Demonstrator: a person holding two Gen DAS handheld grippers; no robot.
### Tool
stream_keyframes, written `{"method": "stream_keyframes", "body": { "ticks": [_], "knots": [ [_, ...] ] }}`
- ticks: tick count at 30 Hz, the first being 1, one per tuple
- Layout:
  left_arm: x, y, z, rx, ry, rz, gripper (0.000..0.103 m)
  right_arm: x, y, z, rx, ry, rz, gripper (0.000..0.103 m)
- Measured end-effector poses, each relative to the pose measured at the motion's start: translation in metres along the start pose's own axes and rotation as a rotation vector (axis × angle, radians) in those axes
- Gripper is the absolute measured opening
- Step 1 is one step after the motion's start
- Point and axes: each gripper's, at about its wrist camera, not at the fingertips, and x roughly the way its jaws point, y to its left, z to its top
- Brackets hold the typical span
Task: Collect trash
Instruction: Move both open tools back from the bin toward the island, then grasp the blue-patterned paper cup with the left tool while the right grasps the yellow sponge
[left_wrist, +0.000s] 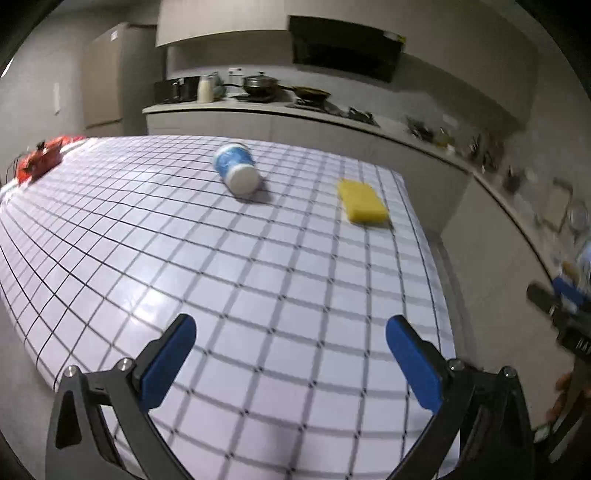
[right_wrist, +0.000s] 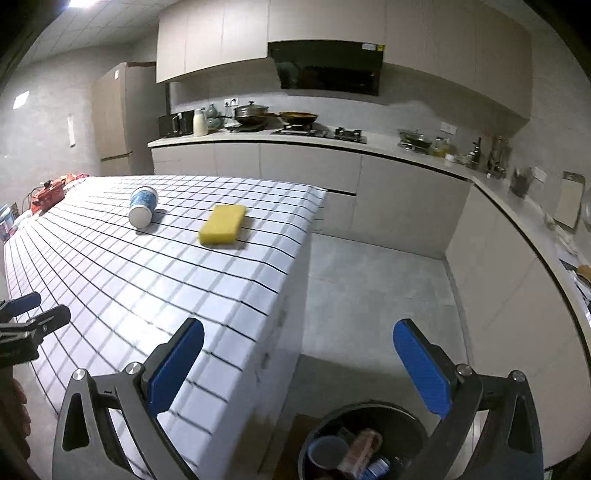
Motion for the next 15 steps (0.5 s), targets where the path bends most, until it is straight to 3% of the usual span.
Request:
{"method": "stream_keyframes", "body": {
  "ticks": [11, 15],
  "knots": [
    [0.055, 0.041, 0.052, -0.030, -0.024, 0.022, 0.103, 0.097, 0.063, 0.053, -0.004, 0.107, 0.065, 0.103],
    [0.076, 0.050, 0.067, -0.034, -0.019, 0.008, 0.097, 0.130, 0.076, 0.064, 0.008, 0.128, 0.086, 0.100]
  ]
}}
